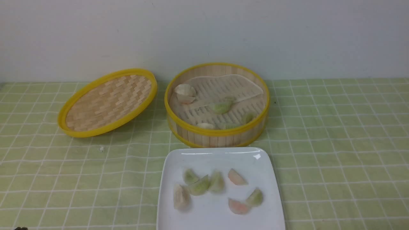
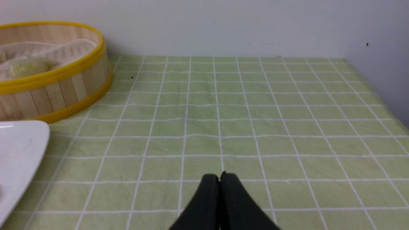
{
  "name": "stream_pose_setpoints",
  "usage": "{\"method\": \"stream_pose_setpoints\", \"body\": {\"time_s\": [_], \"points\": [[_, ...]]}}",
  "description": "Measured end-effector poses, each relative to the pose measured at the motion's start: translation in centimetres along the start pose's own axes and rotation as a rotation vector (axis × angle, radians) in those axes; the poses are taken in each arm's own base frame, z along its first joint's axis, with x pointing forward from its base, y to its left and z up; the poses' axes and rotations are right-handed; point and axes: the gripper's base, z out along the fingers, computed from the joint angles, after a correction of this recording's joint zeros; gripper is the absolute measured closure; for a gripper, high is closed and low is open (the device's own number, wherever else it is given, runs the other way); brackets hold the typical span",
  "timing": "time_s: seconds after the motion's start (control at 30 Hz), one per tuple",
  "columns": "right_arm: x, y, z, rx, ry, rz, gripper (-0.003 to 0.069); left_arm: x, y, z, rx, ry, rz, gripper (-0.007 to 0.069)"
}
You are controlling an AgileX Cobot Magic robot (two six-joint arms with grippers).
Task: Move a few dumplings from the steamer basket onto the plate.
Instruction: Use the left arm to grab a dumpling from the steamer
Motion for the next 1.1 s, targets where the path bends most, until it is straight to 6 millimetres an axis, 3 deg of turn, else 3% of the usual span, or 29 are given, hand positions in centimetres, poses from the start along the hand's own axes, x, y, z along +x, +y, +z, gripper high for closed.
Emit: {"method": "stream_pose_setpoints", "body": {"time_s": [0.97, 1.1], "points": [[0.0, 0.0, 0.0, 0.0, 0.0, 0.0, 0.0665, -0.03, 0.0, 0.0, 0.0, -0.003, -0.003, 0.0638], [0.0, 0.0, 0.0, 0.0, 0.0, 0.0, 0.0665, -0.86, -0.25, -0.02, 0.035, -0.097, -0.162, 0.0638]]}}
